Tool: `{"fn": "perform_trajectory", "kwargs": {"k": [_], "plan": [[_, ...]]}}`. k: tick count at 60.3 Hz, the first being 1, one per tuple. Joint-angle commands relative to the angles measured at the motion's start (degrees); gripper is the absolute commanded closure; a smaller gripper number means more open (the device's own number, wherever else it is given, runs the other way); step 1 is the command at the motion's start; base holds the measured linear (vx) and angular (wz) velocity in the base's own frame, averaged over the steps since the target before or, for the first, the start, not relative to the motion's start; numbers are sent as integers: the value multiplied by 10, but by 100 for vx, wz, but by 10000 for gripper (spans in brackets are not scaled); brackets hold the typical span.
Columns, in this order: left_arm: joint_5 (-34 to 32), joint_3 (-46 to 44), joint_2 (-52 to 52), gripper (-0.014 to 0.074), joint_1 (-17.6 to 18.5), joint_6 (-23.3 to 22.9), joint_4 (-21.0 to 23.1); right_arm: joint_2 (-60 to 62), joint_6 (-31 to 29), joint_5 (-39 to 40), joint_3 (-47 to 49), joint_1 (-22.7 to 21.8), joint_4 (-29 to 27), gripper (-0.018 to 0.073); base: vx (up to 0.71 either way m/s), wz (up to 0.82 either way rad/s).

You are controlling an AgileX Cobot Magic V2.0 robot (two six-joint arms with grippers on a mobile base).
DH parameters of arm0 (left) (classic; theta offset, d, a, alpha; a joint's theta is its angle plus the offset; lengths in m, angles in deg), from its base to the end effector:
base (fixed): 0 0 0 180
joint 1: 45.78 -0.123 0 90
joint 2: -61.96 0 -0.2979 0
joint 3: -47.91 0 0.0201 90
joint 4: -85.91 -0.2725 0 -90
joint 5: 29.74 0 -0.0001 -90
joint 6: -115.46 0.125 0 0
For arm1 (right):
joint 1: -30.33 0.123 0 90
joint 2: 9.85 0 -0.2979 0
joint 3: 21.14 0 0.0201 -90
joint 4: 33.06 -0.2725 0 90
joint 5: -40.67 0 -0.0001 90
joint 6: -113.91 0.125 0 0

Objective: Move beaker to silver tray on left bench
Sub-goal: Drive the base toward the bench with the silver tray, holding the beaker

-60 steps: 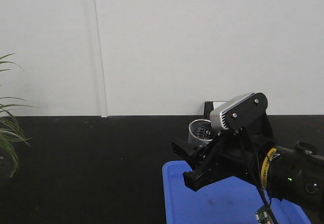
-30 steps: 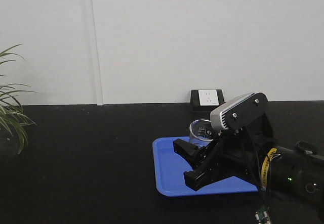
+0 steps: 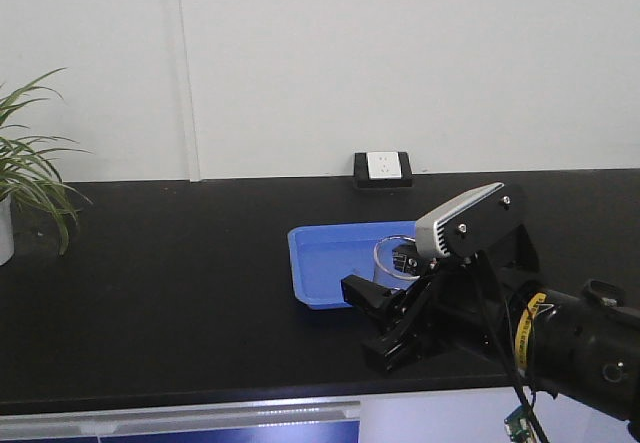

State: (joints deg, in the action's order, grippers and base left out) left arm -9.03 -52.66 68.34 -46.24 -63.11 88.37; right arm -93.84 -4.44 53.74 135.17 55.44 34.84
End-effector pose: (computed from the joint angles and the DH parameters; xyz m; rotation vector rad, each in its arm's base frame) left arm 0.0941 -0.0011 0.1605 -0.0111 1.8588 -0.0191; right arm 0.3093 0.1738 0.3288 -0.6260 1.6960 0.4308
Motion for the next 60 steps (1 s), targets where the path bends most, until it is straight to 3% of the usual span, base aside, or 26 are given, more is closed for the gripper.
{"fn": "perform_trajectory", "kwargs": {"k": [1, 36, 60], "plan": [[-45, 11, -5, 595, 0, 0, 4, 18, 1, 15, 22, 0, -8, 570, -33, -2], [-45, 11, -5, 595, 0, 0, 4, 18, 1, 15, 22, 0, -8, 570, -29, 1], [-45, 11, -5, 595, 0, 0, 4, 18, 1, 15, 22, 0, -8, 570, -15, 26]]}}
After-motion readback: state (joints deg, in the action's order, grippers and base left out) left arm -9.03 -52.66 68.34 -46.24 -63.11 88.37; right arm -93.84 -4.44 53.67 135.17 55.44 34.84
